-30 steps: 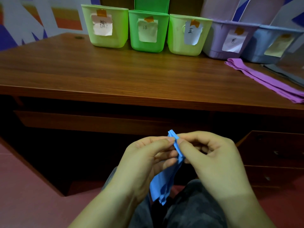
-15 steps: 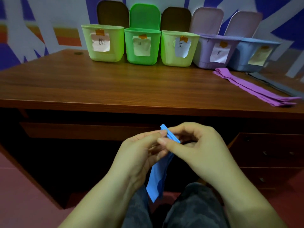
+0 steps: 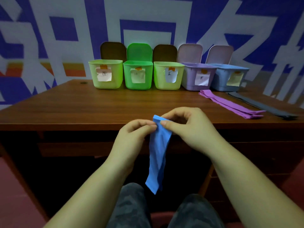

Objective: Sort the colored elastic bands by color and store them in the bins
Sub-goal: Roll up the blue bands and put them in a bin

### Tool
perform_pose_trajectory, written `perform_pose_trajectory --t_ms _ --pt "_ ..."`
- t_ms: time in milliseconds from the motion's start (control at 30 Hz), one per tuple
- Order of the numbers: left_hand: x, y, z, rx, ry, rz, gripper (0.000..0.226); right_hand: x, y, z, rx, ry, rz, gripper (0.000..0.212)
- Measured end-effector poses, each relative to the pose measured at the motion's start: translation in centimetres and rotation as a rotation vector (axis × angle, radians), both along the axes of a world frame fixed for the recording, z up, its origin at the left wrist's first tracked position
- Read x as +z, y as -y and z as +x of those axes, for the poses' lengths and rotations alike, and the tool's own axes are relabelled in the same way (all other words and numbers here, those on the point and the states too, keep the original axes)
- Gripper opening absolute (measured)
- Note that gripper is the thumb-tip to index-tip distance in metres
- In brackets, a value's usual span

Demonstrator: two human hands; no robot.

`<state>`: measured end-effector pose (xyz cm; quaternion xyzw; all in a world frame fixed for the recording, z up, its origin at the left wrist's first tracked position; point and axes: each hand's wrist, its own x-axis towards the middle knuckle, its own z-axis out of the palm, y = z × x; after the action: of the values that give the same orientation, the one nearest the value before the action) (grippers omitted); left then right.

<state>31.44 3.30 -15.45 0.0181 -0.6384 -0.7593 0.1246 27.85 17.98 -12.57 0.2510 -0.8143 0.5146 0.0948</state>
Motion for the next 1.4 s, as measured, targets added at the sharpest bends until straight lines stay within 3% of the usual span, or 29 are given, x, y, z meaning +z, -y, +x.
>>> perform_pose_trajectory --t_ms 67,133,233,433,600,933,1167,1400 --pt "0.6 0.6 -0.5 -0.058 -0.06 -0.098 0.028 1.9 0.3 0.3 0.079 -0.018 0.093 0.008" --pt "1.6 0.7 -1.0 -0.279 -0.073 -0.167 0.043 3.5 0.5 0.5 0.132 -0.051 0.198 0.01" --pt "2.9 0.0 -1.1 -0.473 -0.083 -0.178 0.024 5.4 0.7 1.0 0.158 -0.097 0.327 0.012" --pt "4.5 -1.2 -0.4 -0.599 -0.055 0.075 0.015 7.7 -0.2 1.2 0.18 -0.107 0.275 0.007" --pt "4.9 -1.5 -0.4 -0.559 -0.077 0.043 0.019 8.3 -0.3 0.8 0.229 -0.021 0.222 0.008" --pt "4.6 -0.6 -0.6 -0.602 0.009 -0.015 0.028 9.5 0.0 0.4 0.21 -0.174 0.194 0.014" --pt "3.6 -0.8 -1.4 -0.493 0.025 0.081 0.036 10.0 0.8 -1.2 0.136 -0.217 0.193 0.008" --pt "1.3 -0.2 -1.8 -0.532 0.112 -0.038 0.034 10.4 0.9 -2.3 0.096 -0.227 0.156 0.006"
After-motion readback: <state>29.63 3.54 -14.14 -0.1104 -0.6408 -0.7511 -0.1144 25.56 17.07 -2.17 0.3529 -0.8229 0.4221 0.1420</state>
